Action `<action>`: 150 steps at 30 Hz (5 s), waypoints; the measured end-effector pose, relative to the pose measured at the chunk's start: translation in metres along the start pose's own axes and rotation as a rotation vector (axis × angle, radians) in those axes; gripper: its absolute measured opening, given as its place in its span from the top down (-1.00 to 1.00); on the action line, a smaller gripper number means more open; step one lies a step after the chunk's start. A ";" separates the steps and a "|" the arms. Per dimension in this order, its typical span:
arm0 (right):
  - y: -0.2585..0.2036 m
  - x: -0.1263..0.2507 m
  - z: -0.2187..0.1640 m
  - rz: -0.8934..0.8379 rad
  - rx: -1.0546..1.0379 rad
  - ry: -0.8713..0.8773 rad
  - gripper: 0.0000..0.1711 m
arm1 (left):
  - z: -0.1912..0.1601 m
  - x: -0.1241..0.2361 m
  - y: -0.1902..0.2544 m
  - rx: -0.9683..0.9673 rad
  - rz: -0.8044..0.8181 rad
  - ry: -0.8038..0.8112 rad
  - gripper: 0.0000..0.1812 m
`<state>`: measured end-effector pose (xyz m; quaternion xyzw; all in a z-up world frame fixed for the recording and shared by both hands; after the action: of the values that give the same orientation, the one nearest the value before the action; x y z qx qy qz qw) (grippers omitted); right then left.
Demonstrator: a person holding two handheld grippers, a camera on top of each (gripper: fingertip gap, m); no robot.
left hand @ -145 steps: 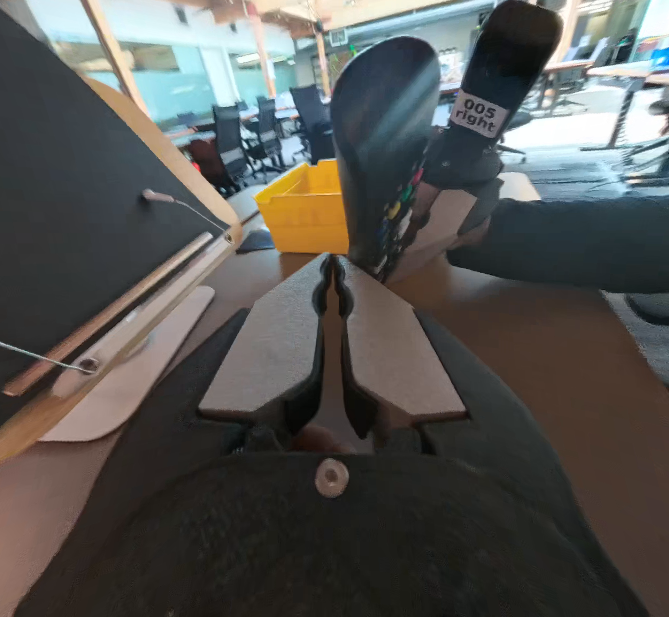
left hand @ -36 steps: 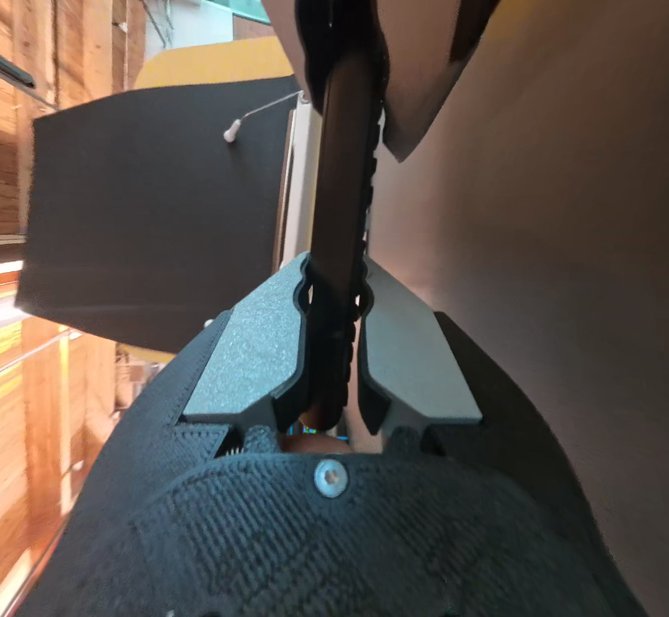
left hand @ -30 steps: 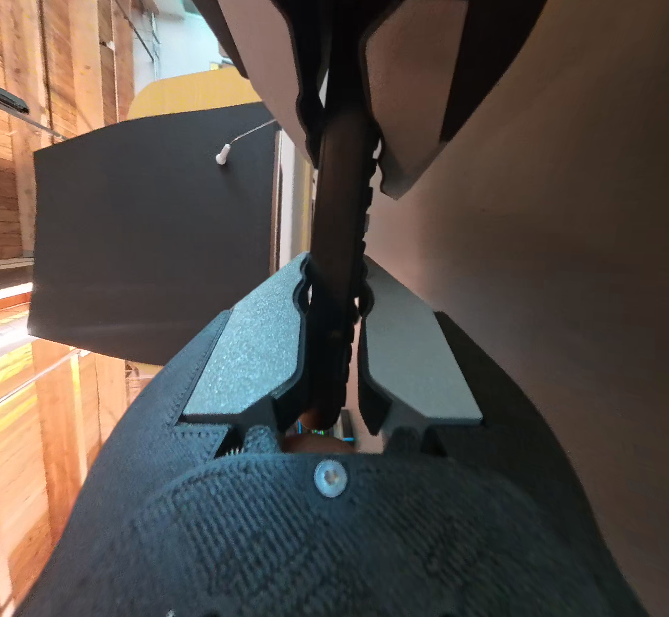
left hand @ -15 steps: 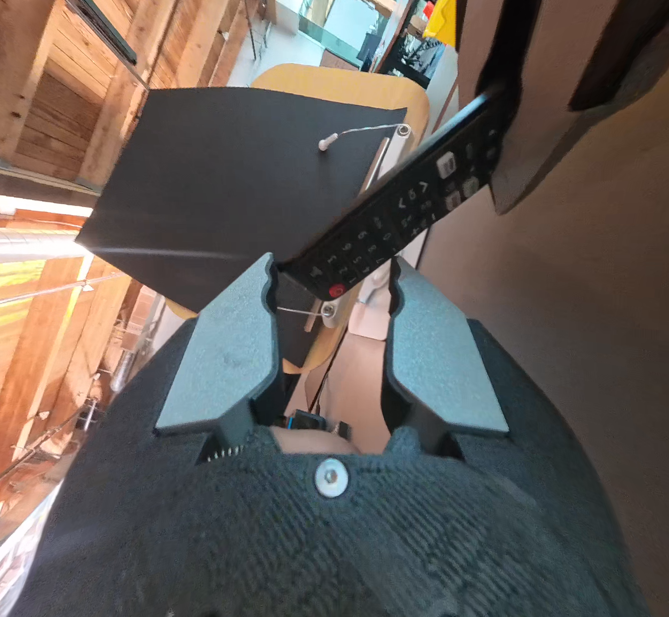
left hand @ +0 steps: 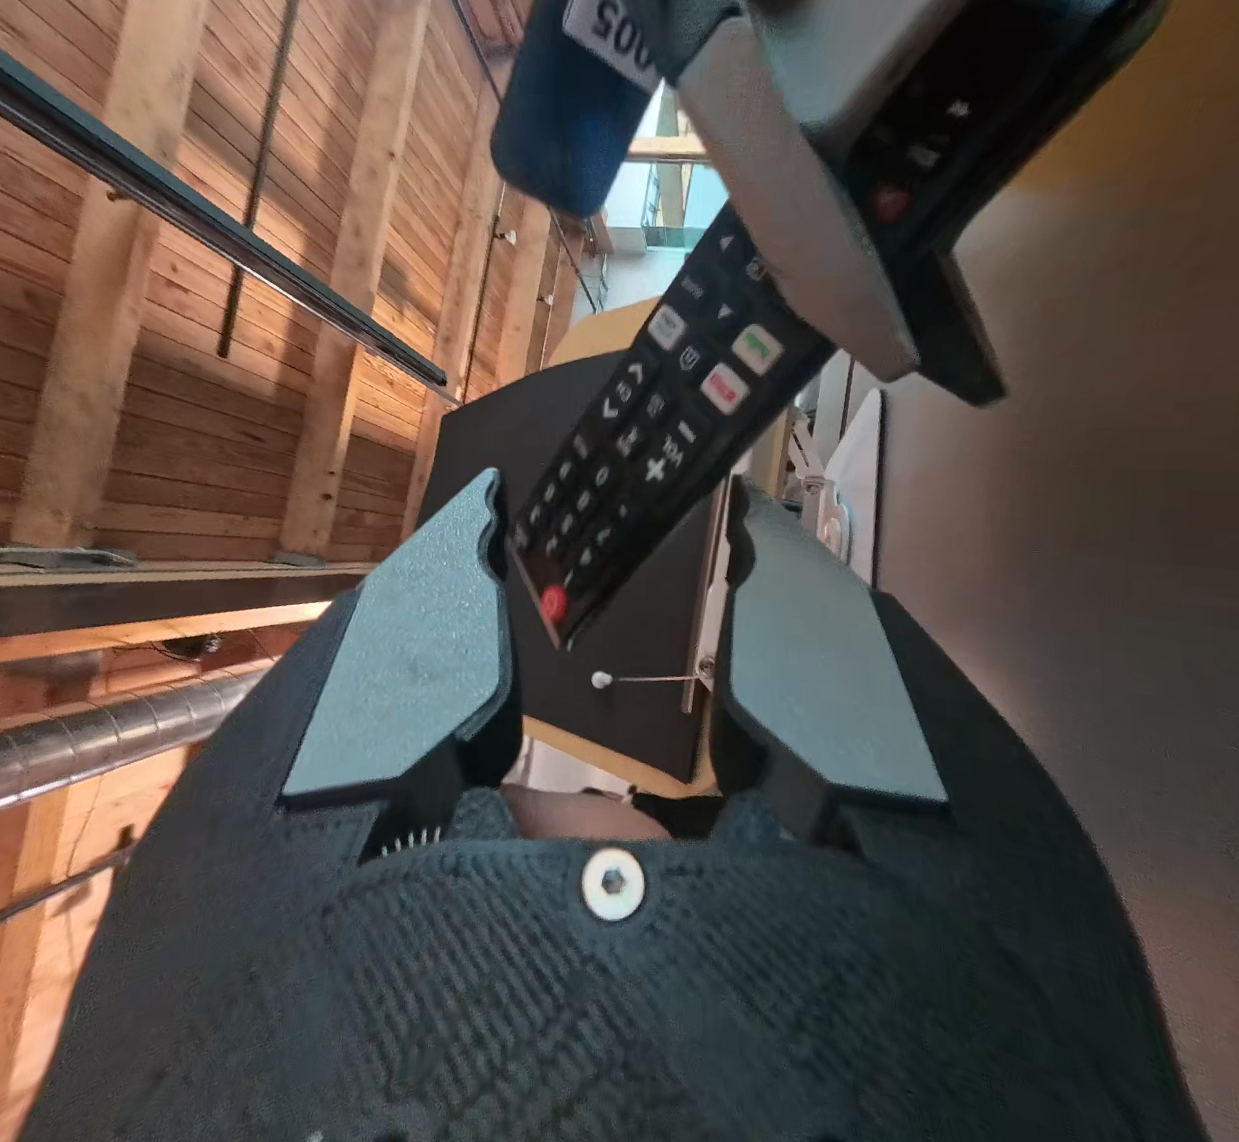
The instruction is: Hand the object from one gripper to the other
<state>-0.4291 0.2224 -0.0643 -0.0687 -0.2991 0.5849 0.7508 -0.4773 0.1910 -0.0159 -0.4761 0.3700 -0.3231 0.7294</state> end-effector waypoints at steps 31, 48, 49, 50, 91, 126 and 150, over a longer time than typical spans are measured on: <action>-0.045 0.017 0.066 -0.340 0.795 0.321 0.71 | 0.046 0.013 0.037 1.506 -0.970 -0.090 0.73; 0.011 0.063 0.071 -1.389 1.539 -0.221 0.73 | 0.007 0.013 -0.007 1.456 -0.691 -0.049 0.28; 0.009 0.064 0.072 -1.410 1.582 -0.229 0.74 | 0.013 0.019 -0.005 1.565 -0.820 -0.048 0.26; 0.008 0.063 0.073 -1.423 1.626 -0.243 0.74 | 0.017 0.023 -0.006 1.678 -0.934 -0.039 0.21; 0.042 0.019 0.040 -1.193 1.603 -0.535 0.74 | -0.004 0.014 0.024 0.217 -0.385 -0.132 0.76; -0.027 0.035 0.061 0.140 -0.099 0.431 0.73 | 0.066 0.033 0.020 -0.123 0.031 0.312 0.64; 0.009 0.069 0.069 -0.184 0.099 0.527 0.21 | 0.047 0.040 -0.044 0.606 -0.128 0.275 0.77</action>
<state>-0.4632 0.2720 0.0130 -0.1544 -0.0695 0.4902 0.8550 -0.4223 0.1643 0.0290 -0.2118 0.3212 -0.5246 0.7594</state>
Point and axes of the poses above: each gripper's, where its closed fingertips meet, x back along the fingers, z out of its top, y = z × x across the jaws, the point moved 3 cm from there along x, back along the fingers, and after that the axes turned 15 degrees about x, right-handed, at the moved point
